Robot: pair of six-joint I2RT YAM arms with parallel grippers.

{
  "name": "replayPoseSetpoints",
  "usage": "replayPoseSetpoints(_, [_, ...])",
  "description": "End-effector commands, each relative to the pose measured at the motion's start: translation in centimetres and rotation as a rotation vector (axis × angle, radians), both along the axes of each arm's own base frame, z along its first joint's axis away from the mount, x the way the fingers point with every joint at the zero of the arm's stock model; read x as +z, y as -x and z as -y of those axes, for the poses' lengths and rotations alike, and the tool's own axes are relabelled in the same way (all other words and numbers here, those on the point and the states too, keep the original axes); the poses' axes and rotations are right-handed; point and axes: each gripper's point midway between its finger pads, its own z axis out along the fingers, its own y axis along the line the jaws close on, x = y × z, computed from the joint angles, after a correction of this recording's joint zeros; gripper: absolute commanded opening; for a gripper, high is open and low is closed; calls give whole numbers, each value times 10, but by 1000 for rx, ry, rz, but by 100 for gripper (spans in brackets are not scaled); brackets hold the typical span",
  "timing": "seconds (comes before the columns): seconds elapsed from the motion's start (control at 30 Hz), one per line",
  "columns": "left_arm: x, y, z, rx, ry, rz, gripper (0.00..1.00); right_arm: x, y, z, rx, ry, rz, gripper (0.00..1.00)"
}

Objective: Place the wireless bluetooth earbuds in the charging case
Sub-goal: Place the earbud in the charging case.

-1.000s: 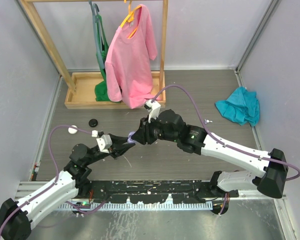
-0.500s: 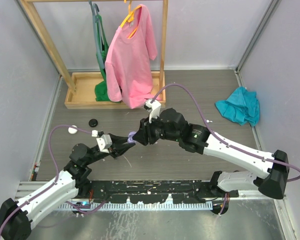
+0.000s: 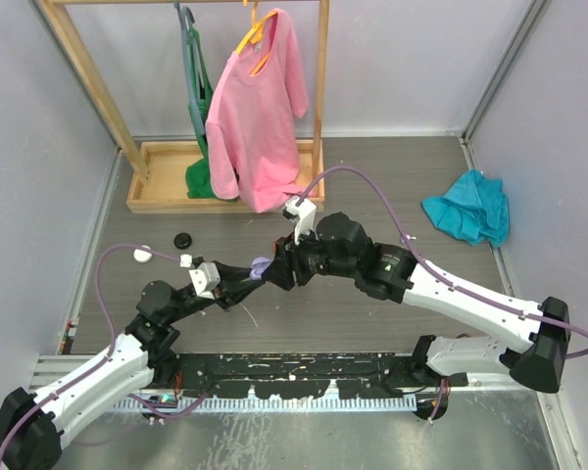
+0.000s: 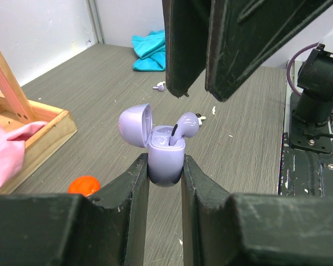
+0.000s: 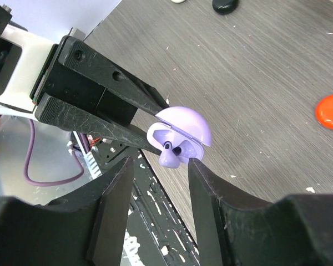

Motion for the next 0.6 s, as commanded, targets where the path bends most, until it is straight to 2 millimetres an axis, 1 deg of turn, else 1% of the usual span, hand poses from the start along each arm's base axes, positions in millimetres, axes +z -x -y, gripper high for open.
replayPoseSetpoints(0.0, [33,1,1,-6,57,79,0,12,4,-12,72,-57,41,51])
replayPoseSetpoints(0.2, [35,2,0,-8,62,84,0,6,6,-17,103,-48,39,51])
replayPoseSetpoints(0.57, [34,1,-1,1,59,83,0,13,22,-26,203,-83,5,47])
